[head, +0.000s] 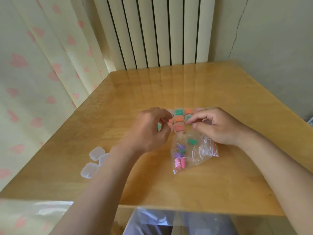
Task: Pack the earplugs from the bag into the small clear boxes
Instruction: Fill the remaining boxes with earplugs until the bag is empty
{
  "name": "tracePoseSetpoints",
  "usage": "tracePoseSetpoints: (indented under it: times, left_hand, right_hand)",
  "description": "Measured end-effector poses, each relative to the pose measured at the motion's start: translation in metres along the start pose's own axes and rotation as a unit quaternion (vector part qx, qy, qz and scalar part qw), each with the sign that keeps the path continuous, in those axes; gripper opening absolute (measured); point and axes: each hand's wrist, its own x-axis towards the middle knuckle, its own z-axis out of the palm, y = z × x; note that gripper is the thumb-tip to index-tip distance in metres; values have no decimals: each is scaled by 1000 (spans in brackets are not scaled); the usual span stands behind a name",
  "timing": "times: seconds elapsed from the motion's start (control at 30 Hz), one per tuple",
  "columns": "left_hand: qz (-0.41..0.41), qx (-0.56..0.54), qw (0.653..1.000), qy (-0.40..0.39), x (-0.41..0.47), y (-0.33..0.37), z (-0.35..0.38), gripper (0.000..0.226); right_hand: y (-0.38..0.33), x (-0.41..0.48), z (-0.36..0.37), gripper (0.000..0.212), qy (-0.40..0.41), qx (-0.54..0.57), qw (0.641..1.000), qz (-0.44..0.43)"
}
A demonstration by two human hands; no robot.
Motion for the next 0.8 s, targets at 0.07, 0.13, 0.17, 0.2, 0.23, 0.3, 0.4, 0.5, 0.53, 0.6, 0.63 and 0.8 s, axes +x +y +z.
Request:
tracePoseSetpoints:
  times: [0.07, 0.13, 0.17, 0.2, 0.23, 0.3, 0.4, 0.5, 0.53, 0.6, 0.63, 0.8]
  left_hand:
    - [-13, 48, 998, -24, -12, -12, -15, 29]
    - [-43, 97, 993, -43, -27, -22, -31, 31]
    - [-56, 117, 990, -52, -34, -25, -38, 33]
    - [-65, 135, 987, -62, -41, -27, -45, 35]
    - [-71, 157, 983, -70, -48, -29, -51, 38]
    - [-91, 212, 968, -95, -60, -32, -62, 43]
    - [-114, 275, 947, -124, -78, -37, -72, 46]
    - [-127, 307, 931, -149, -92, -40, -78, 51]
    - [-130, 313, 928, -157, -94, -40, -79, 52]
    - [-135, 319, 923, -165, -98, -41, -80, 51]
    - [-136, 318, 924, -163, -99, -42, -80, 50]
    - [-134, 302, 933, -145, -98, -45, -77, 45]
  right_hand:
    - [0, 1, 4, 33, -3, -20, 1000, -14]
    - [1, 2, 9, 30, 3, -31, 999, -23]
    - [1, 1, 11, 29, 6, -34, 999, -26]
    - [0, 1, 12, 29, 9, -37, 999, -28]
    - [-1, 1, 13, 29, 13, -39, 999, -28]
    - [-4, -1, 15, 30, 17, -51, 998, -30]
    - [-10, -5, 17, 26, 9, -59, 998, -21]
    - [-13, -6, 21, 18, -3, -76, 997, -21]
    - [-14, -7, 22, 17, -7, -80, 996, -25]
    - [-15, -7, 25, 17, -17, -81, 996, -28]
    - [-16, -8, 25, 17, -19, -79, 996, -29]
    - [-17, -8, 26, 24, -27, -72, 997, -29]
